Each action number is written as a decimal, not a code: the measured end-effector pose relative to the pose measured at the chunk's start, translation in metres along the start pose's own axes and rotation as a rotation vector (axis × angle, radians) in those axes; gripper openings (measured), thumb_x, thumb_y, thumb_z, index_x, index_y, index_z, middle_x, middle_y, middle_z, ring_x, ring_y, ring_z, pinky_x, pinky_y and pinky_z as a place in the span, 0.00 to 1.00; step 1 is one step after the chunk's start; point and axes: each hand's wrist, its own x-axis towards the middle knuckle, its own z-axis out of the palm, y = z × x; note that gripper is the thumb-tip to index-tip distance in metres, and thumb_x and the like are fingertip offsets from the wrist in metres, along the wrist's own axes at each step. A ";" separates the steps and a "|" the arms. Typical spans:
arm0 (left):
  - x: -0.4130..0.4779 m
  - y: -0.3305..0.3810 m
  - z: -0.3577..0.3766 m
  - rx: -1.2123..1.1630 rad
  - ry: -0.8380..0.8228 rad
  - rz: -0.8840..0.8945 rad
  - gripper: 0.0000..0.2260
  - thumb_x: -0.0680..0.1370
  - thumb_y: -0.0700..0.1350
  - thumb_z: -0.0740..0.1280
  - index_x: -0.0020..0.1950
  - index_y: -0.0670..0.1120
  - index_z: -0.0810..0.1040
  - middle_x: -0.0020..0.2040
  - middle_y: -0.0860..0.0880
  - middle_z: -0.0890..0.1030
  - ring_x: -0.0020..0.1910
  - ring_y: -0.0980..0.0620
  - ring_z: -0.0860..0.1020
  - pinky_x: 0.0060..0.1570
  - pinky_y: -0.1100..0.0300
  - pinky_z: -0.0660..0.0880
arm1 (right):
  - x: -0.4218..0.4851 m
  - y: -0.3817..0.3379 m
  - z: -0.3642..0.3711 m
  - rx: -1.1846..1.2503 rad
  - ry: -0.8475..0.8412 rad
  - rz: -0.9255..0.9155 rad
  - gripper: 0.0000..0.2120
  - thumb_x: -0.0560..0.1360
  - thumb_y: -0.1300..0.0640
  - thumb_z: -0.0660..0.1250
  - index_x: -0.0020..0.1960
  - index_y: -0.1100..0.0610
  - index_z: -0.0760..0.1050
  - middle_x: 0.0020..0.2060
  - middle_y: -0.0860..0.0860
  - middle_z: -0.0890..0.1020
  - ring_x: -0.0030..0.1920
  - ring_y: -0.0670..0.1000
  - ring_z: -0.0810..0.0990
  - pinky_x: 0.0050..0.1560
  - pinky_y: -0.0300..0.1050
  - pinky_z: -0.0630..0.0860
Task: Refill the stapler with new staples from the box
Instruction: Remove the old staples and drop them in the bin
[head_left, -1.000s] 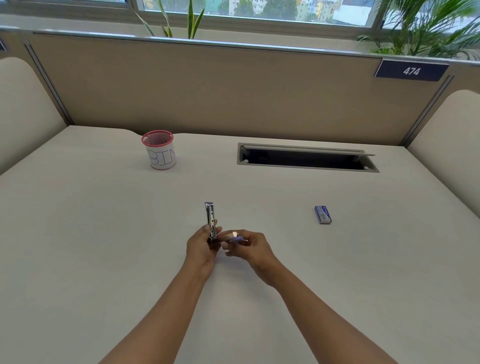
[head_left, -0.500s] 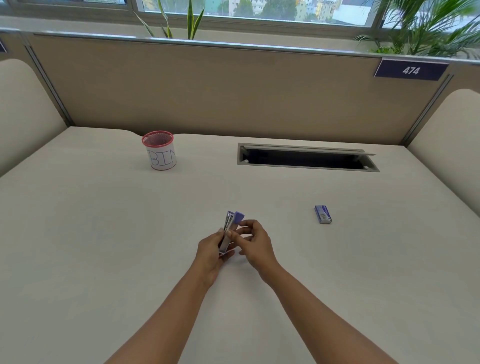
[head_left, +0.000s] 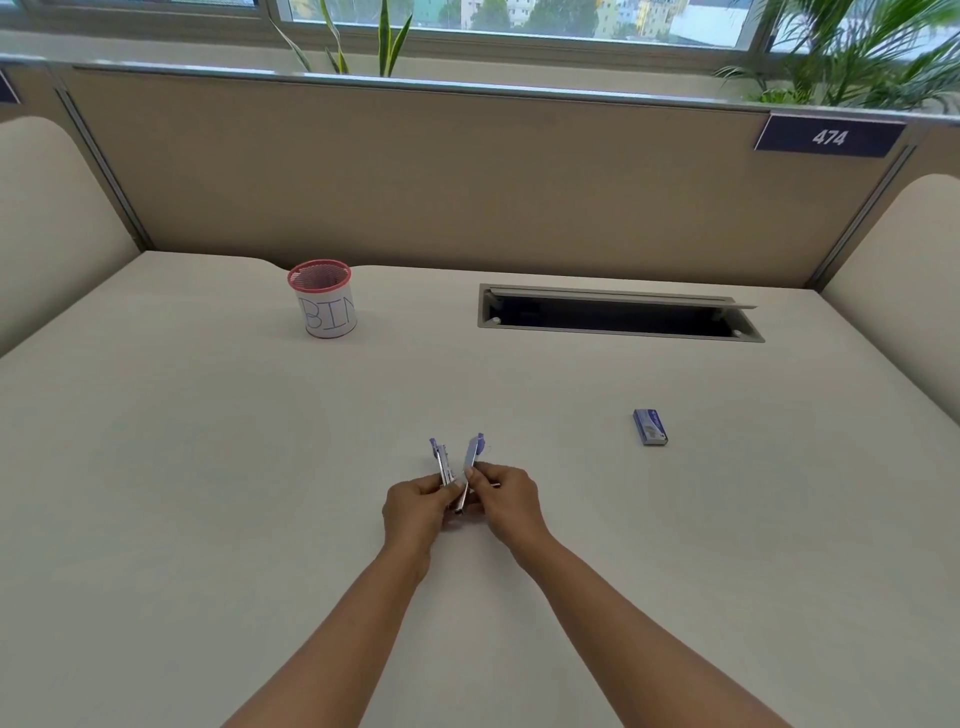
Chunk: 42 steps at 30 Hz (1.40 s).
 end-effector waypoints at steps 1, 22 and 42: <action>0.000 -0.001 -0.001 0.044 0.030 0.013 0.07 0.72 0.40 0.71 0.48 0.41 0.83 0.37 0.45 0.84 0.36 0.48 0.82 0.42 0.59 0.79 | 0.001 0.001 0.001 -0.028 -0.002 0.000 0.11 0.77 0.58 0.61 0.41 0.61 0.79 0.43 0.62 0.84 0.40 0.55 0.82 0.38 0.31 0.74; 0.013 -0.004 -0.005 0.521 0.174 0.203 0.07 0.74 0.47 0.67 0.44 0.45 0.81 0.39 0.44 0.79 0.46 0.42 0.79 0.45 0.55 0.72 | 0.011 0.007 -0.020 -0.332 0.256 -0.084 0.16 0.72 0.58 0.69 0.58 0.60 0.72 0.50 0.54 0.75 0.45 0.48 0.71 0.46 0.37 0.64; 0.044 -0.033 -0.041 1.028 0.336 0.442 0.19 0.80 0.45 0.56 0.71 0.44 0.65 0.74 0.43 0.62 0.75 0.46 0.56 0.72 0.43 0.46 | 0.038 -0.002 -0.033 0.324 0.156 0.275 0.05 0.71 0.64 0.67 0.37 0.58 0.77 0.33 0.51 0.80 0.40 0.52 0.81 0.53 0.44 0.76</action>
